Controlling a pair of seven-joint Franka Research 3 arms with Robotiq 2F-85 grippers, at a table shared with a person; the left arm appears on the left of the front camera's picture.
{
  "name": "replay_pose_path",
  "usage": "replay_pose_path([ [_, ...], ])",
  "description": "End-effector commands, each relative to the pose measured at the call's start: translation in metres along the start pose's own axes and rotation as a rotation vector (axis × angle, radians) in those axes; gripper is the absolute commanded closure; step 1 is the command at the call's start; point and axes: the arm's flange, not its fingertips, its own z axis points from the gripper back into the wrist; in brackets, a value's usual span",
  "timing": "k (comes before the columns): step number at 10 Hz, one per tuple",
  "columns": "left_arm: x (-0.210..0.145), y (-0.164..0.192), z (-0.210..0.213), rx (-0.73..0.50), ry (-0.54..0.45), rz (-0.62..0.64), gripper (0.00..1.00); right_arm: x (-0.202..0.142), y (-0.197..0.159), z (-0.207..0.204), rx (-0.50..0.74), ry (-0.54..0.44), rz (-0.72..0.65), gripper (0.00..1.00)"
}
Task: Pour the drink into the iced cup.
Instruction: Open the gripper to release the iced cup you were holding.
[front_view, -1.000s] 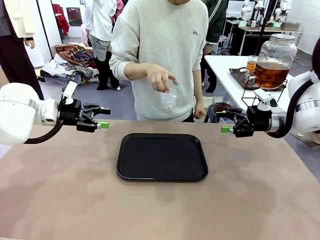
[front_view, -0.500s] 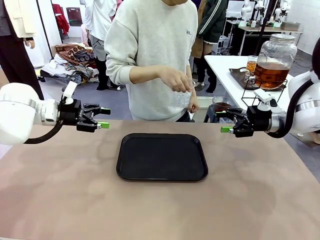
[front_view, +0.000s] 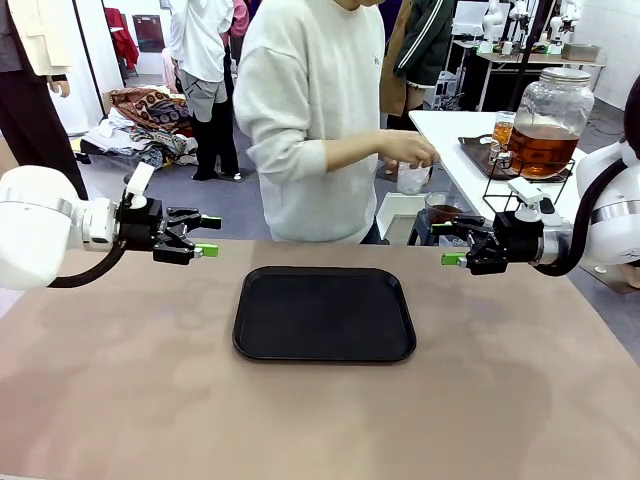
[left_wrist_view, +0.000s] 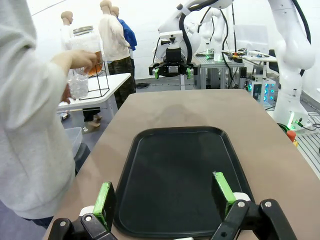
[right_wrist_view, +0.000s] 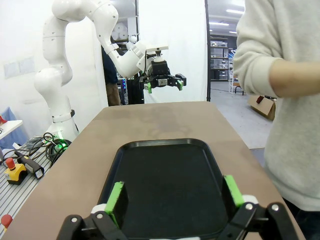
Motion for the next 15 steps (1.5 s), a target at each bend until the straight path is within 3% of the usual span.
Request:
replay_pose_path([
  [1,0.0015,0.0012,-0.0004,-0.001,-0.002,0.003,0.00,0.0043,-0.0031,-0.0018,0.002,0.006,-0.001,0.00],
  [15,0.0015,0.0012,-0.0004,-0.001,-0.002,0.003,0.00,0.0043,-0.0031,-0.0018,0.002,0.006,-0.001,0.00],
])
